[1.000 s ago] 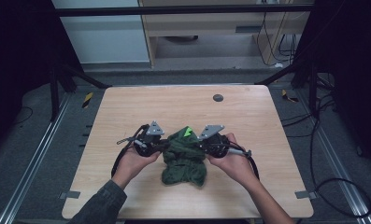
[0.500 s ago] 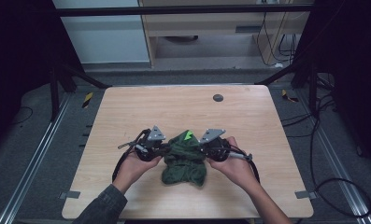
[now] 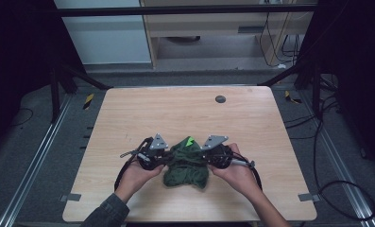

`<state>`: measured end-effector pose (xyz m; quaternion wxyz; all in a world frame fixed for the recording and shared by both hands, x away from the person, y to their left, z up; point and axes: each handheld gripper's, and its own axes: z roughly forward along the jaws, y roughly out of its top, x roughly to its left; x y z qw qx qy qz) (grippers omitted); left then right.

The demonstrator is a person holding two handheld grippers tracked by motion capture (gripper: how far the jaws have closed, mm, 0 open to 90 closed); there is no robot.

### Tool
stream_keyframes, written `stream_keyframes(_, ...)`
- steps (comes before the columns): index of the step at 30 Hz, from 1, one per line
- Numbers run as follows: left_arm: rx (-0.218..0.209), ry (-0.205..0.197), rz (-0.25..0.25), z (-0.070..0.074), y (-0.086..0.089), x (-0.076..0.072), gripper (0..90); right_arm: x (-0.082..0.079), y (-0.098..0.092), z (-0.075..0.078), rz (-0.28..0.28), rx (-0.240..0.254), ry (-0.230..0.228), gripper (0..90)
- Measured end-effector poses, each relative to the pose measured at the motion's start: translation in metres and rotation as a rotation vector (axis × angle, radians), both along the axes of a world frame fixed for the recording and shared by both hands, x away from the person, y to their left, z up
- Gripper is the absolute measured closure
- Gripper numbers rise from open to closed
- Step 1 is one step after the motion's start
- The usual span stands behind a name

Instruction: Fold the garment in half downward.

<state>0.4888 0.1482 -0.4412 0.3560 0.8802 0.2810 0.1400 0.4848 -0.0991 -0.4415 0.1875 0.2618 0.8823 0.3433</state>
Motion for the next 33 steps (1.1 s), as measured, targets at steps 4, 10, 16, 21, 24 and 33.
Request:
stream_keyframes(4,0.000,-0.003,-0.005,-0.002,-0.002,-0.003,79.7,-0.002,0.000,-0.002,0.004,-0.007,0.003,80.6)
stream_keyframes(10,0.004,-0.008,-0.007,-0.005,-0.002,-0.007,79.9,-0.005,-0.001,-0.003,0.005,-0.004,0.000,78.6)
stream_keyframes(16,0.009,-0.013,-0.012,-0.007,-0.001,-0.011,79.7,-0.010,0.000,-0.002,0.014,-0.005,-0.001,77.0)
stream_keyframes(21,0.004,-0.012,-0.009,-0.012,0.000,-0.016,78.5,-0.016,0.001,-0.003,0.024,-0.009,-0.005,75.8)
stream_keyframes(24,0.000,-0.014,-0.005,-0.014,0.002,-0.018,77.9,-0.020,0.002,-0.005,0.030,-0.011,-0.007,75.0)
stream_keyframes(33,-0.021,-0.011,0.004,-0.022,0.004,-0.024,76.6,-0.033,0.003,-0.008,0.041,-0.022,-0.013,71.4)
